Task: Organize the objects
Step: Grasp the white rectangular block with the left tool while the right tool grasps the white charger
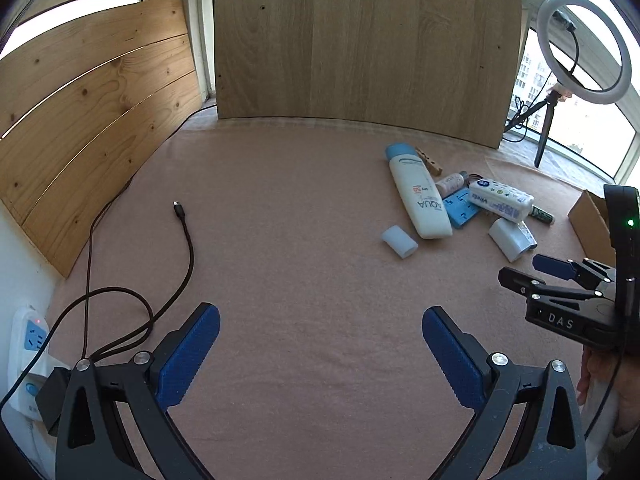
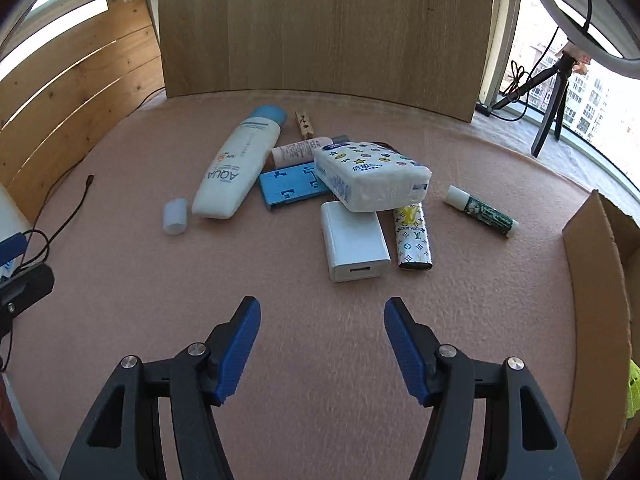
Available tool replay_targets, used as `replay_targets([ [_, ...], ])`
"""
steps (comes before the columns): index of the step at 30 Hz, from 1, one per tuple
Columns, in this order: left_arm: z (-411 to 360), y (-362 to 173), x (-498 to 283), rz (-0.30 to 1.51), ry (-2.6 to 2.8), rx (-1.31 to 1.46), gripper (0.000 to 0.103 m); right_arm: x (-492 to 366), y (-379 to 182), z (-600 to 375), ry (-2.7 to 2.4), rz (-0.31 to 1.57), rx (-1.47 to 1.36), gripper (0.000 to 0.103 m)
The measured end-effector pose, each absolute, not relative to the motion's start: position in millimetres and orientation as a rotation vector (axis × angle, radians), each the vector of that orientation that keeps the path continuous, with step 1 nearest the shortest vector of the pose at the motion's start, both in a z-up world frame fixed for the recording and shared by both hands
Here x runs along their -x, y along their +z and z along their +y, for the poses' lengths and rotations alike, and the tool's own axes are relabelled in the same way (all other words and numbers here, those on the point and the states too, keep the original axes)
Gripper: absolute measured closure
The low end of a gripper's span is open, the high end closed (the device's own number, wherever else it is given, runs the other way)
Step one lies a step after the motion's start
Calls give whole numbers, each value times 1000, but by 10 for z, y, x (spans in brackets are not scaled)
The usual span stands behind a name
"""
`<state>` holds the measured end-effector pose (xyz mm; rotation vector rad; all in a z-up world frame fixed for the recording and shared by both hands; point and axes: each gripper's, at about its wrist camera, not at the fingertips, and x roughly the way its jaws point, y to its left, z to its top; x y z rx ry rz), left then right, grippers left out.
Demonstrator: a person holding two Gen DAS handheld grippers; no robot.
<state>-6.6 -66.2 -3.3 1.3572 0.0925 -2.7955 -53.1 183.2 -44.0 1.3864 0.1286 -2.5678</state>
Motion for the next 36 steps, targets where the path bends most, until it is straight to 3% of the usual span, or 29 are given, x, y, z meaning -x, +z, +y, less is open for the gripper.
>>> replay_targets([
  [5,-657,-149,182,186,-2797,-1364,0,780,-514,1933,-2589,139,-1373,44],
  [7,-571,-196,312,202,-2818,-1355,0,849,-514,1943,-2570,144,-1374,69],
  [8,-515,-226,392,198,-2829,-1355,0,864,-515,1942,-2554,147,-1379,72],
  [14,-158,-492,896,82,-2839,-1394,3,550,-494,1977,-2499,153,-1402,72],
  [17,-104,-644,1060,42,-2781,-1475,21,235,-494,2078,-2488,144,-1425,72],
  [19,-99,-643,1086,52,-2796,-1440,23,33,-488,2164,-2484,130,-1438,72],
  [21,-100,-633,1093,51,-2811,-1430,34,-129,-486,2252,-2483,93,-1453,72],
  [25,-88,-606,1080,28,-2840,-1433,80,-323,-479,2329,-2483,63,-1465,72],
  [26,-70,-603,1067,9,-2842,-1432,86,-344,-477,2335,-2485,61,-1463,72],
  [30,-60,-561,923,-25,-2851,-1415,98,-379,-462,2349,-2496,39,-1455,72],
  [36,-206,-424,377,103,-2870,-1418,98,-429,-433,2228,-2506,37,-1438,72],
])
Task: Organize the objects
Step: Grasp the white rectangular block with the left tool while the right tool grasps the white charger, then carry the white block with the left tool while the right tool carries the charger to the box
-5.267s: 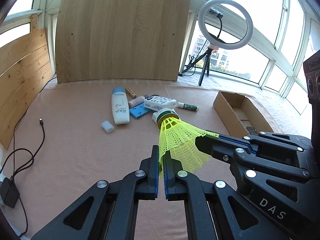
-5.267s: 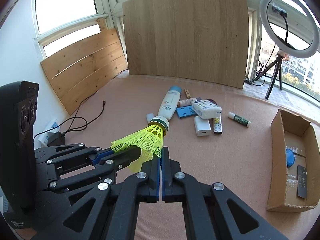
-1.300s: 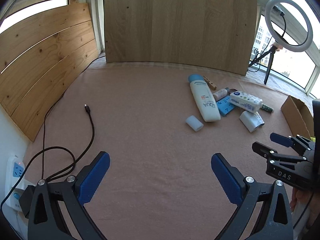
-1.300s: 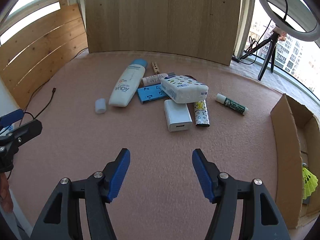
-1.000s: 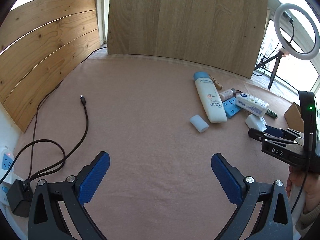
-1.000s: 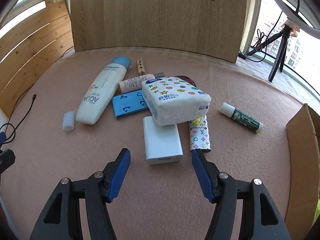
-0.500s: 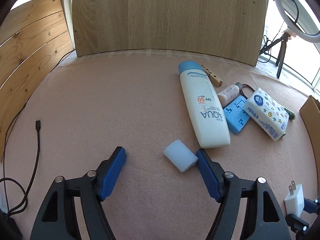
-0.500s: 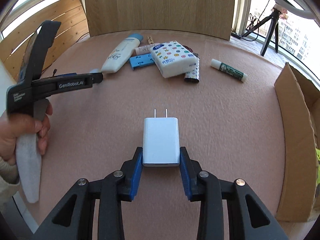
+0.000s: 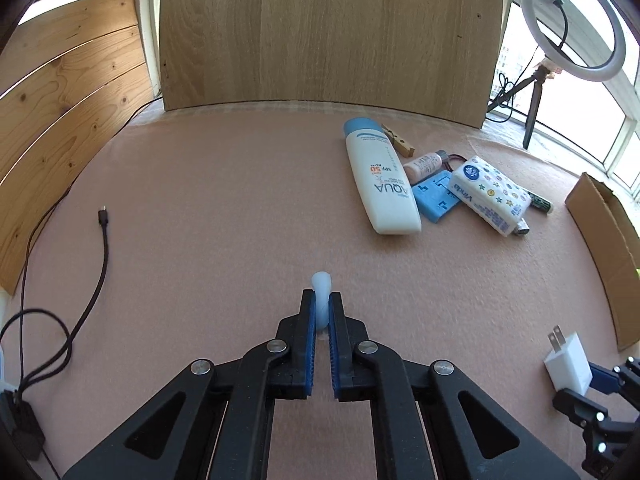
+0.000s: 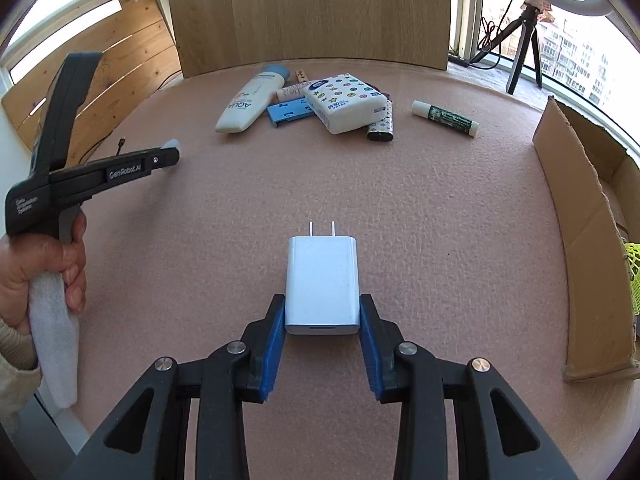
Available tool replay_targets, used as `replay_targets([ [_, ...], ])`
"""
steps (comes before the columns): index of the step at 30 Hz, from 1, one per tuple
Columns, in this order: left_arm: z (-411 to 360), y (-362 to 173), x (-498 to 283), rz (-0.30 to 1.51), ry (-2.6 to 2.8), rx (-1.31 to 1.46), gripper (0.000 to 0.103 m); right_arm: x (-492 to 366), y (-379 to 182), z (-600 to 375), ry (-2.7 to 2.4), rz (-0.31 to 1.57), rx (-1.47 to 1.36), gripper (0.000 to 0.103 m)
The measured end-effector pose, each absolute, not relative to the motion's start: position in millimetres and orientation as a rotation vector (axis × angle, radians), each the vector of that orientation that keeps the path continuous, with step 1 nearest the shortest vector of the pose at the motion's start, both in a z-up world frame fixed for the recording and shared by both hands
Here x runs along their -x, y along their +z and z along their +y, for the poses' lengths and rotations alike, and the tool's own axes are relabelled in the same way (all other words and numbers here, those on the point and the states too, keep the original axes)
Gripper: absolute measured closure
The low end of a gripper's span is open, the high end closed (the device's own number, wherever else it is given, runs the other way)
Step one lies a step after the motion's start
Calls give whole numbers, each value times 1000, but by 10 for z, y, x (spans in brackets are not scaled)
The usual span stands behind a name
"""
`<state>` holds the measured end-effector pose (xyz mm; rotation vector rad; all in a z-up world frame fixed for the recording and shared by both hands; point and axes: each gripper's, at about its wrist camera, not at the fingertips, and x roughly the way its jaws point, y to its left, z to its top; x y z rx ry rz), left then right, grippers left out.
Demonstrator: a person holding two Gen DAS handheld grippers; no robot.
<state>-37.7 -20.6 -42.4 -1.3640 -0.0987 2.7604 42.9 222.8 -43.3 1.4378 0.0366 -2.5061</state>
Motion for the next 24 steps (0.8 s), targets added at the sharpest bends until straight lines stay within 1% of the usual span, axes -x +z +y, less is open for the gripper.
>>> replay_targets([
  [3,-297,-349,73,-178,2741,1340,98,-438,-353,2082,-2533,60,-1418,72],
  [6,-348,-262,-195,-210,2711,1292,98,-416,-244,1973,-2580,41,-1412,72],
  [11,-416,-106,-521,-198,2672,1188,98,-373,-145,1868,-2659,-39,-1459,72],
  [19,-574,3,-750,-277,2627,1082,97,-344,-152,1882,-2752,-163,-1575,72],
  [21,-609,27,-783,-287,2618,1061,97,-364,-140,1871,-2776,-160,-1589,72],
  [24,-645,73,-826,-304,2606,1033,97,-401,-86,1816,-2809,-104,-1583,72],
])
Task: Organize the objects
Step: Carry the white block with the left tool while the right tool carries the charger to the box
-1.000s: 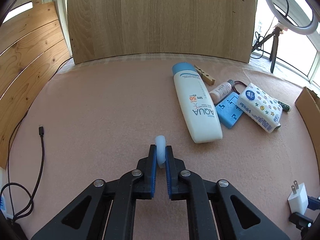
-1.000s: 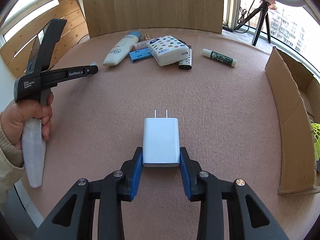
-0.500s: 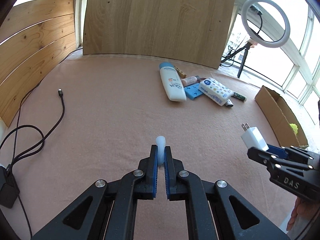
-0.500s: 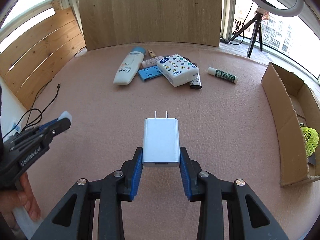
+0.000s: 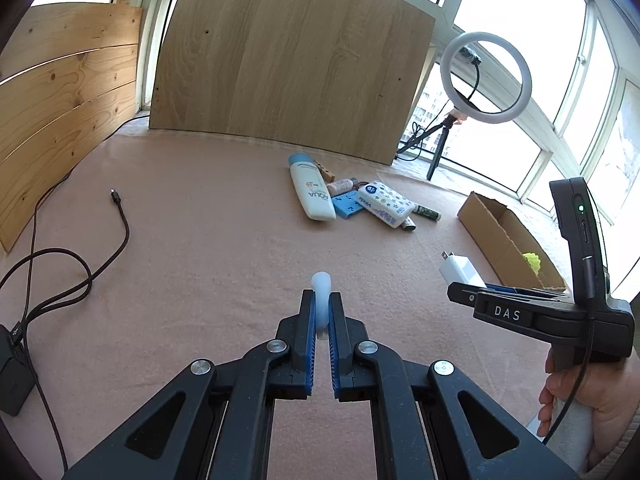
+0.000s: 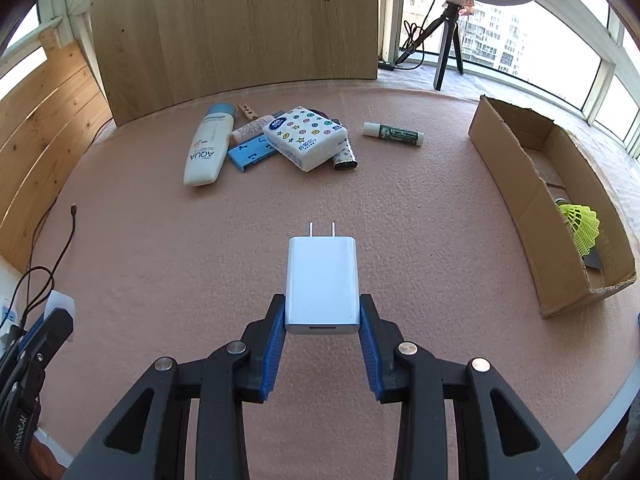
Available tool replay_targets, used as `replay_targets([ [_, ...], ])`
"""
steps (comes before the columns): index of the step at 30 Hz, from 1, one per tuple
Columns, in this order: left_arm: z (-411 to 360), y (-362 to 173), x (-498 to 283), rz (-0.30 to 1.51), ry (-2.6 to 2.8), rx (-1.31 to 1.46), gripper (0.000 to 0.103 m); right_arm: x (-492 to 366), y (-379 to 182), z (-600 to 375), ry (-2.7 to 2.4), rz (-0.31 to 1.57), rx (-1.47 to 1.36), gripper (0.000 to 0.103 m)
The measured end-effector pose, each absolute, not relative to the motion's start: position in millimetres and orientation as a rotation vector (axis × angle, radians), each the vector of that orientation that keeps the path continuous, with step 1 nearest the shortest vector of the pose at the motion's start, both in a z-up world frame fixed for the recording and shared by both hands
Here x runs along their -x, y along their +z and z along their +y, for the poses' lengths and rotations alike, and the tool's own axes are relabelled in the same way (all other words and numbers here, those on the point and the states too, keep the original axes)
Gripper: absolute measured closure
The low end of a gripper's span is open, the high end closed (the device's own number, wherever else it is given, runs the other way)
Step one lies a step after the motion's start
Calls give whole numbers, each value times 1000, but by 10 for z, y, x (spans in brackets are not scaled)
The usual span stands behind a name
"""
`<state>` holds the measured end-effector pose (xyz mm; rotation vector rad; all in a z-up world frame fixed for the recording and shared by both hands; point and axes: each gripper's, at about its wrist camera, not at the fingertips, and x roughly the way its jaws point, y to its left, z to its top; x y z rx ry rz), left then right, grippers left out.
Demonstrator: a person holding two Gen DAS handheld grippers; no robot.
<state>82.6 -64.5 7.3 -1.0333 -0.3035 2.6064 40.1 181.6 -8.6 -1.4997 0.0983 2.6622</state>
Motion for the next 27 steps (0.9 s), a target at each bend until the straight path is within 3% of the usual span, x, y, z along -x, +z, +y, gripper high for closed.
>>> replay_targets([
  [27,-433,425,-928,-297,2572,957,97,-571,336,1853,2674,43,1401,72],
])
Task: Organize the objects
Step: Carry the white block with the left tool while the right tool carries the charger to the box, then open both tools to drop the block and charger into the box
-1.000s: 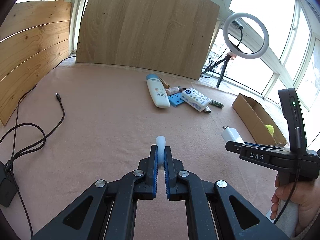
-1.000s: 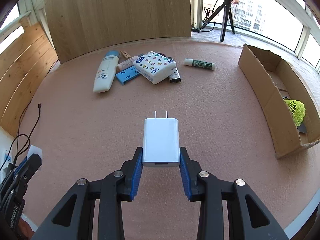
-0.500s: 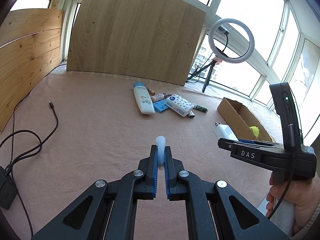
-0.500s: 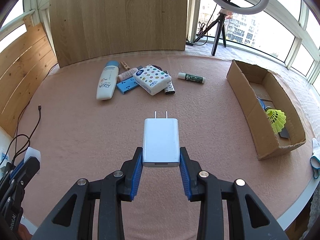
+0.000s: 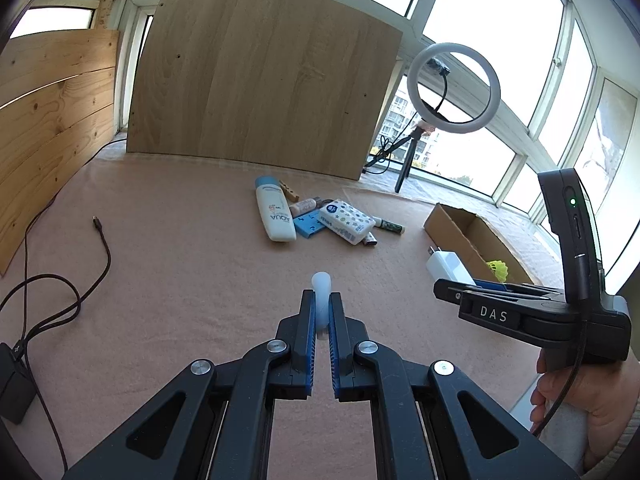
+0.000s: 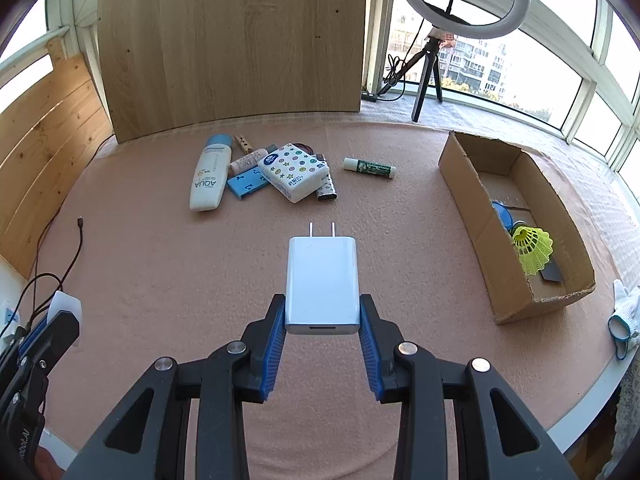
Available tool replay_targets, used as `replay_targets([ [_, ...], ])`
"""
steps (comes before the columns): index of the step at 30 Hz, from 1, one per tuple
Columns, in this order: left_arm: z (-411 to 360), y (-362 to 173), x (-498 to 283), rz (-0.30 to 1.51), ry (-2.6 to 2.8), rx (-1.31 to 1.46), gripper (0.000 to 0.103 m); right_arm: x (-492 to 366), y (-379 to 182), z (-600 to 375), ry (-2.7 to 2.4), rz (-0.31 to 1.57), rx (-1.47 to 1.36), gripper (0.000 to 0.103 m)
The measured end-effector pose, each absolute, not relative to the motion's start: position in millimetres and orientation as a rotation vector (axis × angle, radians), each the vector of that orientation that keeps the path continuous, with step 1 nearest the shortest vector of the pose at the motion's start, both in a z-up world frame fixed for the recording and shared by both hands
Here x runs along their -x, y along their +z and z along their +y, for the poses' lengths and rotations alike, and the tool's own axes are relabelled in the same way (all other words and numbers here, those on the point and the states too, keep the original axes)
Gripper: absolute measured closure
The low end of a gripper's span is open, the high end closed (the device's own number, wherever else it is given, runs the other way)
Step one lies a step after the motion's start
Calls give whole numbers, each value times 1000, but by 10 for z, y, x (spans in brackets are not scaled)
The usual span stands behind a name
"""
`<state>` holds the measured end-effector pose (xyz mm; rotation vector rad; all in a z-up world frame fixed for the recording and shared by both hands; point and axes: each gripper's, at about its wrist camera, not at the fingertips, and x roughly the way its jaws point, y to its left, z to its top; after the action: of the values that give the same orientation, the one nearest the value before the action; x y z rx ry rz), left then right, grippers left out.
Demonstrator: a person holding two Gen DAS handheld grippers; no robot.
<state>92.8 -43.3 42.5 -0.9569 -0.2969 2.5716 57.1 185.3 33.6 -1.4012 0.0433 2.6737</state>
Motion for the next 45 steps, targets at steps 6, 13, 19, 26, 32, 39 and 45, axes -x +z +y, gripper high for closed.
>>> replay_targets([
  [6,-314,492,-839,-279,2621,970,97,-550,323,1943,2725,58,1408,72],
  [13,157,574,-724,-242,2644,1041,97,-517,409,2311,2876,42,1343,72],
  [19,1190,786,-458,-121,2561,1045,97,-594,623,3213,2891,88,1234,72],
  [26,2742,970,61,17,2409,1007,97,-506,736,4273,2863,35,1190,72],
  [32,3437,773,281,76,2356,1067,72,-346,568,4828,2817,93,1246,71],
  [39,2872,605,235,79,2541,1108,1,-426,572,4863,2812,58,1237,58],
  [45,1686,508,278,68,2693,1189,1,-393,700,4082,2954,4,1244,40],
])
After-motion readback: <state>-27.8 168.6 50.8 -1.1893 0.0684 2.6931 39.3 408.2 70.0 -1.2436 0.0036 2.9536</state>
